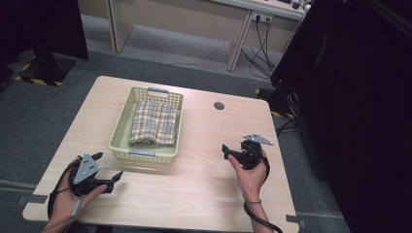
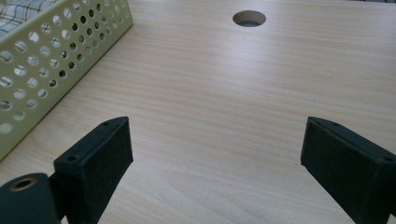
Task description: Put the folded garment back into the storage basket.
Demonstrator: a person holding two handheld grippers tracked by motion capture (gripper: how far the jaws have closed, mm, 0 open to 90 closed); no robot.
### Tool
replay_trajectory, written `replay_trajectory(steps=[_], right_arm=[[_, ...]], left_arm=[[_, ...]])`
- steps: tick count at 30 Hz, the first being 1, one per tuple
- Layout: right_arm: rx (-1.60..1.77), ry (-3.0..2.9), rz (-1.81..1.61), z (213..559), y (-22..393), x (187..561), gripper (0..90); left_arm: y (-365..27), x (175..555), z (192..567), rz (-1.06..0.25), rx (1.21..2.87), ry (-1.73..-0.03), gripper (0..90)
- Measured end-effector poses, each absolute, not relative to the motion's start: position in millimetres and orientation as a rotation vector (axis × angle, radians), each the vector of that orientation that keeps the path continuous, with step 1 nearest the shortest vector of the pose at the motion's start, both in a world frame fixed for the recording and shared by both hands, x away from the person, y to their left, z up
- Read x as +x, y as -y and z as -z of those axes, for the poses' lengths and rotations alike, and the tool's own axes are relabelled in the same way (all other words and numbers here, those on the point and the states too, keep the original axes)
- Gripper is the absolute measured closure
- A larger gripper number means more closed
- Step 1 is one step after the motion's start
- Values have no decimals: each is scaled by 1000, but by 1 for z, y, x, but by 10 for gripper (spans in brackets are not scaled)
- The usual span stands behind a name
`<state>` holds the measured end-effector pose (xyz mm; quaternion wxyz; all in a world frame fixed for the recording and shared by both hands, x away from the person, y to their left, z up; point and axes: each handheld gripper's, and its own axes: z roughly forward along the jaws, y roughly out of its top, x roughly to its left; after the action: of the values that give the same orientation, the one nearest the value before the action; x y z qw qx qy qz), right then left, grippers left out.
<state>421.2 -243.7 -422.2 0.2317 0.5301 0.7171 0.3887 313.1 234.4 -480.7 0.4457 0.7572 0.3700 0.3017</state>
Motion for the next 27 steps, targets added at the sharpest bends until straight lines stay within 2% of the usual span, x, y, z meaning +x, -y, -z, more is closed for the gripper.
replay_trajectory(steps=[27], right_arm=[[1519, -1923, -1062, 433, 272, 405, 92]], left_arm=[[-234, 313, 481, -749, 1875, -921, 80]])
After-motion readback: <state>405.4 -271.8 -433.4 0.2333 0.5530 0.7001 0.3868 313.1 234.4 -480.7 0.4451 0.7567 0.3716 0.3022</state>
